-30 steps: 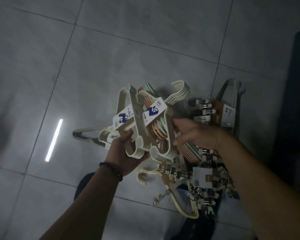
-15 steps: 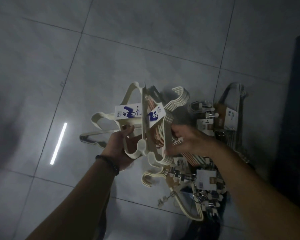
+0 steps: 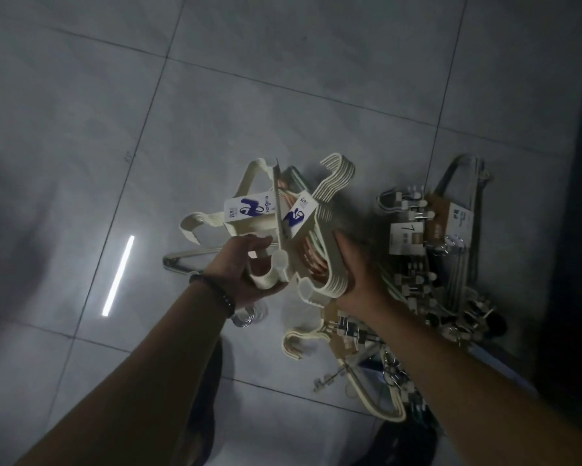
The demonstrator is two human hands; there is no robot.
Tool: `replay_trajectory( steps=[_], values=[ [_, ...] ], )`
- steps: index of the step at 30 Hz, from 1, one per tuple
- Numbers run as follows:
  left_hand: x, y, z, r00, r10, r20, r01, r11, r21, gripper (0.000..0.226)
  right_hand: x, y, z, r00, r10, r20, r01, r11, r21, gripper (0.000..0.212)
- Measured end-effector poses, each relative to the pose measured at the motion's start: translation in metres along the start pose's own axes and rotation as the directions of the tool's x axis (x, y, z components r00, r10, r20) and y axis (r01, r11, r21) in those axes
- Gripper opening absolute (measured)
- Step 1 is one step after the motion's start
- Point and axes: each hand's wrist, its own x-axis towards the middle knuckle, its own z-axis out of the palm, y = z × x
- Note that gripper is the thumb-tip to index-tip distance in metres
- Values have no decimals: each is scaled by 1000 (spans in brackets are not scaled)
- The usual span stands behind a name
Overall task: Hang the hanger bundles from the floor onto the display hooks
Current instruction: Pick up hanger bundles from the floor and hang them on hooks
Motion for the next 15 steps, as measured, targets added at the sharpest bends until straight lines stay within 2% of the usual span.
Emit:
replay_trajectory(
  steps=[3, 5, 8, 10, 13, 15],
  values=[
    [-6, 4, -5, 998, -23, -65, 27, 998, 58, 23, -2, -4, 14, 999, 7, -31, -11, 991, -136, 82],
    [-13, 4, -8, 996, -31, -84, 35, 998, 43, 20, -3, -5, 19, 999, 44, -23, -47, 990, -132, 85],
    [-28, -5, -14, 997, -55, -62, 55, 998, -9, 20, -2, -9, 20, 998, 19, -56, -26, 992, -125, 84],
    [-38, -17, -22, 997, -71, -10, 70, 994, -82, 26, 1, -12, 19, 997, 14, -73, -23, 992, -120, 85],
    [-43, -42, -26, 980, -99, 171, 132, 973, -190, 36, 8, -13, 17, 998, 64, -28, -67, 988, -138, 83],
    [-39, -58, -21, 957, -106, 269, 172, 956, -236, 47, 11, -12, 15, 997, 79, -1, -78, 984, -158, 69]
  ],
)
